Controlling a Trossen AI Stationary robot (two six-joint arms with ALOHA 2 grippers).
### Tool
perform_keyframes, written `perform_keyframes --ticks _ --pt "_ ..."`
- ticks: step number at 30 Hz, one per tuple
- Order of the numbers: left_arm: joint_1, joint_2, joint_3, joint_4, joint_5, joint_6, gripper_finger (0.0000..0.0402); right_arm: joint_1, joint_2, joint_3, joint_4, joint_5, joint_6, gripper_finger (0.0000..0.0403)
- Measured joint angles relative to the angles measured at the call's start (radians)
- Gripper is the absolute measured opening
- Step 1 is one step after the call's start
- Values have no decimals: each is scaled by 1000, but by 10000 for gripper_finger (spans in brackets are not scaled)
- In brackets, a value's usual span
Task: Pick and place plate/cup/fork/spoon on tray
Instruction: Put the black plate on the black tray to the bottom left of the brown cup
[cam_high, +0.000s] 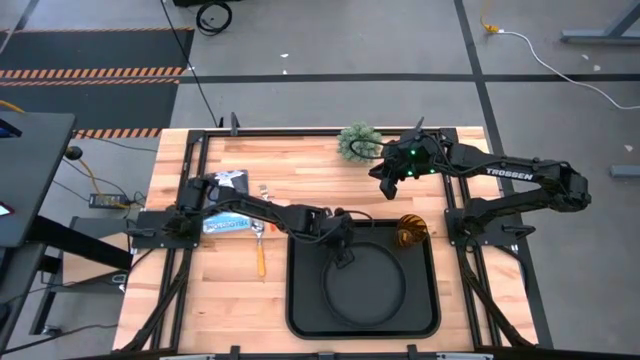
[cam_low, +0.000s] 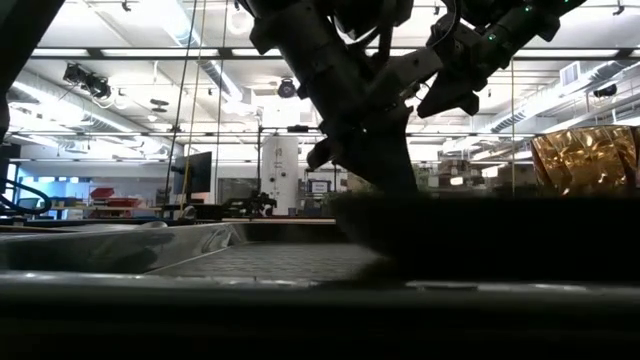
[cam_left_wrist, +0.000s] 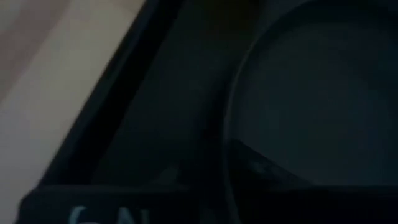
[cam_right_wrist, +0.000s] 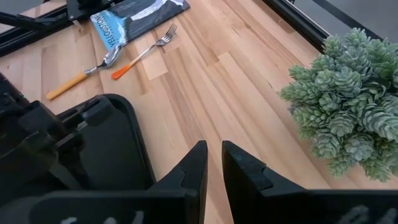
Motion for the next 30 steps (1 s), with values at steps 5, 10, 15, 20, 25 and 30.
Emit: perform_keyframes --ticks 5,10,15,20,25,30 --pt "5 -2 4 0 -22 116 116 0 0 0 0 0 0 54" --pt "-11 -33 45 -140 -2 277 122 0 0 0 0 0 9 54" --pt "-71 -72 67 -319 -31 414 113 1 0 0 6 3 11 54" --pt "-135 -83 65 -500 -26 505 110 7 0 0 14 8 19 54" --pt "-190 -82 36 -478 -21 526 110 15 0 0 17 8 22 54" --pt "-214 -77 -8 -352 40 490 110 15 0 0 17 8 37 54"
